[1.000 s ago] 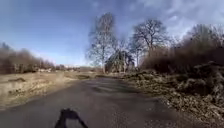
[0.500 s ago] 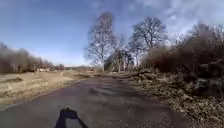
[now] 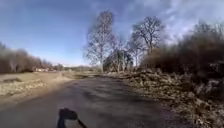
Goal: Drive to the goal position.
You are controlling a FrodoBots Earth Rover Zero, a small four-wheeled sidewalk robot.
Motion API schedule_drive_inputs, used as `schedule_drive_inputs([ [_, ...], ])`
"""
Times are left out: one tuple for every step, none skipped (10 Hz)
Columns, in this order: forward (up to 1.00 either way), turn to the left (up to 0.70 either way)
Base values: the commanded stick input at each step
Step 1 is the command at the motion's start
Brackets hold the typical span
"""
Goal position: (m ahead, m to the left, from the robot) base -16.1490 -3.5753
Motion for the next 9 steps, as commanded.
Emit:
schedule_drive_inputs([
  [0.35, 0.09],
  [0.71, 0.07],
  [0.85, 0.06],
  [0.85, 0.07],
  [0.85, 0.07],
  [0.85, 0.07],
  [0.85, 0.07],
  [0.85, 0.07],
  [0.85, 0.07],
])
